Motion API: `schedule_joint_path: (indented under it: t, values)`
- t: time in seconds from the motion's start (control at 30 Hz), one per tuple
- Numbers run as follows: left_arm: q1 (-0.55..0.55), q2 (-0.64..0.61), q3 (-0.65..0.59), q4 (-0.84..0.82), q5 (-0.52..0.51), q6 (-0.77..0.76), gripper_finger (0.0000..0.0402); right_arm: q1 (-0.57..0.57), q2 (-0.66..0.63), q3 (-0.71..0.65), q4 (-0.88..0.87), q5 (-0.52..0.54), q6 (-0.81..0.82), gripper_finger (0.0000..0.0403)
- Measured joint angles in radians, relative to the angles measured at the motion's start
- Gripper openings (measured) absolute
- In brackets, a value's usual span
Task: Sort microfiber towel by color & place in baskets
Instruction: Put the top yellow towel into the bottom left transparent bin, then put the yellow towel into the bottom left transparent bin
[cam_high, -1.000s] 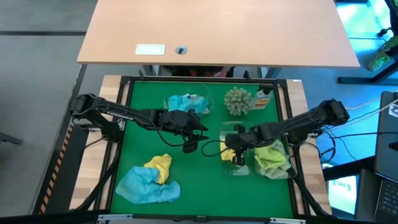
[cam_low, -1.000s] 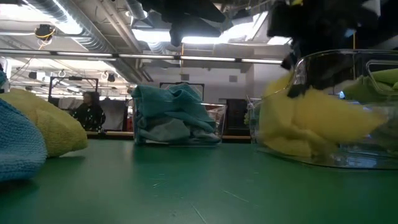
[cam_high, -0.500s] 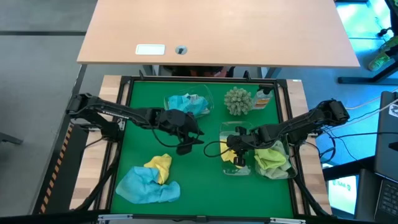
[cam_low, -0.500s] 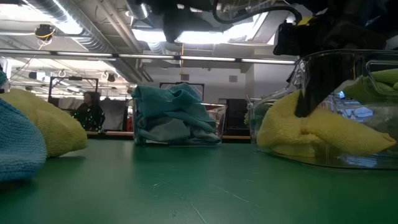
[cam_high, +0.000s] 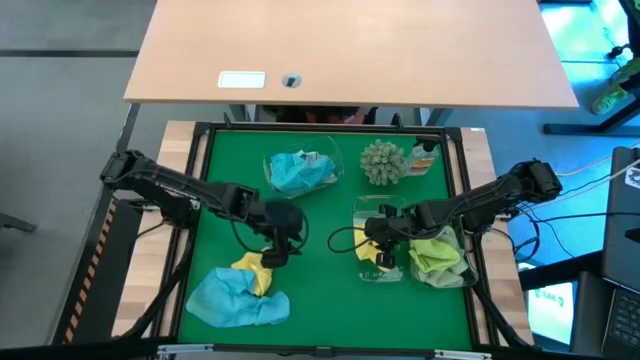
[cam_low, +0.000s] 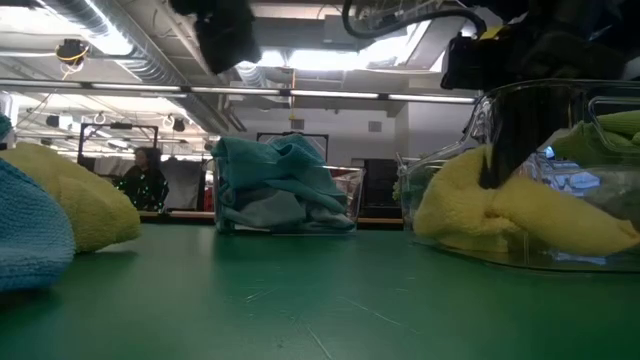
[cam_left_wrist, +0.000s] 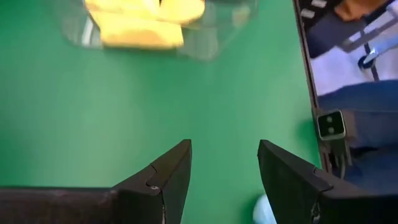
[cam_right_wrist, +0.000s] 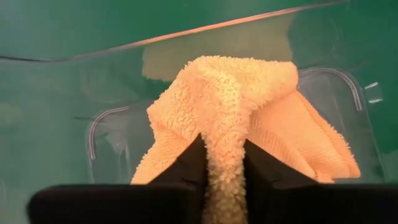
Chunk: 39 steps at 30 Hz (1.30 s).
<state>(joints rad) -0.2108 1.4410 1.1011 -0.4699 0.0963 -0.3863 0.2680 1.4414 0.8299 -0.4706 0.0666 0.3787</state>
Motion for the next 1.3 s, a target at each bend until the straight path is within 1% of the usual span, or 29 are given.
schedule_joint_path:
  t: [0.17,0.27,0.37,0.47,0.63,0.77,0.87,1.1,1.23,1.3]
  values:
    - [-0.039,0.0,0.0,-0.123,0.0,-0.008,0.0179,0.0,0.0,0.0,0.0,-0.008,0.011,0.014]
    - [-0.055,0.0,-0.001,-0.217,-0.007,-0.043,0.0179,0.0,0.0,0.0,0.0,-0.009,0.019,0.0178]
    - [-0.065,0.0,-0.001,-0.293,-0.016,-0.096,0.0179,0.0,0.0,0.0,0.0,-0.03,0.021,0.0204]
    - [-0.084,0.0,-0.002,-0.342,-0.018,-0.144,0.0179,0.0,0.0,0.0,0.0,-0.071,0.021,0.022]
    - [-0.121,0.006,-0.002,-0.396,-0.028,-0.19,0.0179,0.0,0.0,0.013,-0.009,-0.14,0.022,0.0225]
    - [-0.142,0.013,-0.002,-0.409,-0.068,-0.233,0.0179,0.001,0.0,0.055,-0.023,-0.152,0.021,0.0223]
    - [-0.155,0.027,-0.003,-0.416,-0.072,-0.251,0.0179,0.001,0.0,0.099,-0.084,-0.156,0.018,0.0223]
    - [-0.166,0.072,-0.002,-0.439,-0.067,-0.27,0.0179,0.001,-0.001,0.199,-0.314,-0.156,0.016,0.0223]
    - [-0.162,0.094,-0.011,-0.436,-0.068,-0.27,0.0179,0.001,-0.001,0.234,-0.345,-0.156,0.016,0.0222]
    - [-0.16,0.097,-0.037,-0.434,-0.066,-0.281,0.0179,0.001,-0.001,0.245,-0.346,-0.156,0.016,0.0222]
